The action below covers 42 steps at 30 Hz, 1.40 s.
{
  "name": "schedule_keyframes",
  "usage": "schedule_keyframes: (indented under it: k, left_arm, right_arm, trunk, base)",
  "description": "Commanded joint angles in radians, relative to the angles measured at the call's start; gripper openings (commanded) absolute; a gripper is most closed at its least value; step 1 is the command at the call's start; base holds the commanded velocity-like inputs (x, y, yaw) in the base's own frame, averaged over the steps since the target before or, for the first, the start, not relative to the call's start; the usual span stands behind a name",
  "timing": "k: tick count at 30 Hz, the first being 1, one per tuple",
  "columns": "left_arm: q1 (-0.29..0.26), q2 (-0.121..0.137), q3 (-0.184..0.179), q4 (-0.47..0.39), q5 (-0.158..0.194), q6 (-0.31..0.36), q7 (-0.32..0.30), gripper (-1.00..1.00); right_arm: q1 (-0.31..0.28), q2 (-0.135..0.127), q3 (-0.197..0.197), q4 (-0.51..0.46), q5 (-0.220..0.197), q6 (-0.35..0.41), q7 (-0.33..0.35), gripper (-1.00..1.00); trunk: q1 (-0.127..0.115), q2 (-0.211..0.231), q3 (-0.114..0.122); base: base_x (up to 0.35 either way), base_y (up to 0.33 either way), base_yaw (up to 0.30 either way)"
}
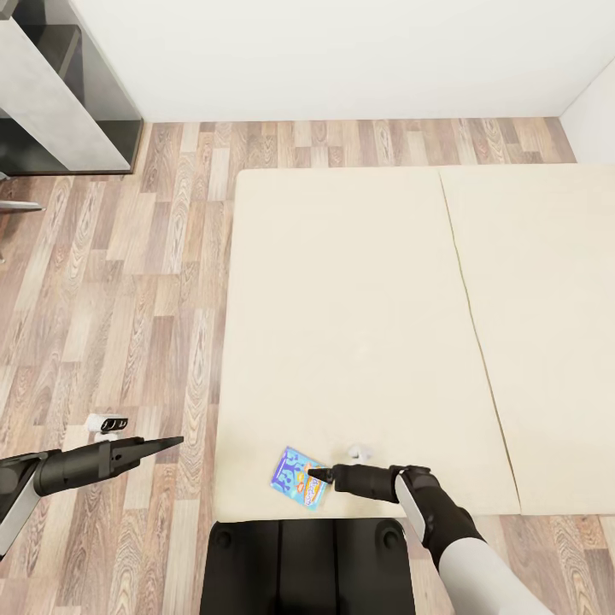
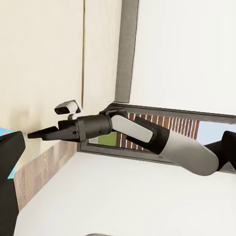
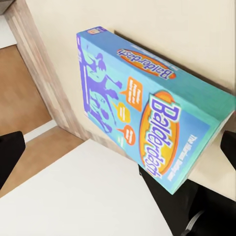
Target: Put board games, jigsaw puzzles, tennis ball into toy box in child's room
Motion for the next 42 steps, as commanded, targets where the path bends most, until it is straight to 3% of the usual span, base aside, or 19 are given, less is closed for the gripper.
schedule_keyframes:
  k: [1,14,42]
  left_arm:
    - [0.0,0.0,0.0,0.0,0.001,0.011,-0.003,1.0]
    - [0.0,0.0,0.0,0.0,0.002,0.011,-0.003,1.0]
    - [0.001,0.0,0.0,0.0,0.001,0.011,-0.003,1.0]
  right_arm:
    - [0.0,0.001,-0.005,0.003,-0.004,0.008,0.001,1.0]
    - [0.0,0.005,-0.007,0.028,0.0,-0.032,-0.008,1.0]
    - [-0.003,0.018,-0.007,0.088,0.0,-0.041,-0.05,1.0]
  trunk:
    - [0.001,-0.002,-0.001]
    - [0.001,-0.002,-0.001]
    - [0.001,-0.002,-0.001]
  base:
    - [0.0,0.0,0.0]
    - [0.0,0.0,0.0]
    - [0.0,0.0,0.0]
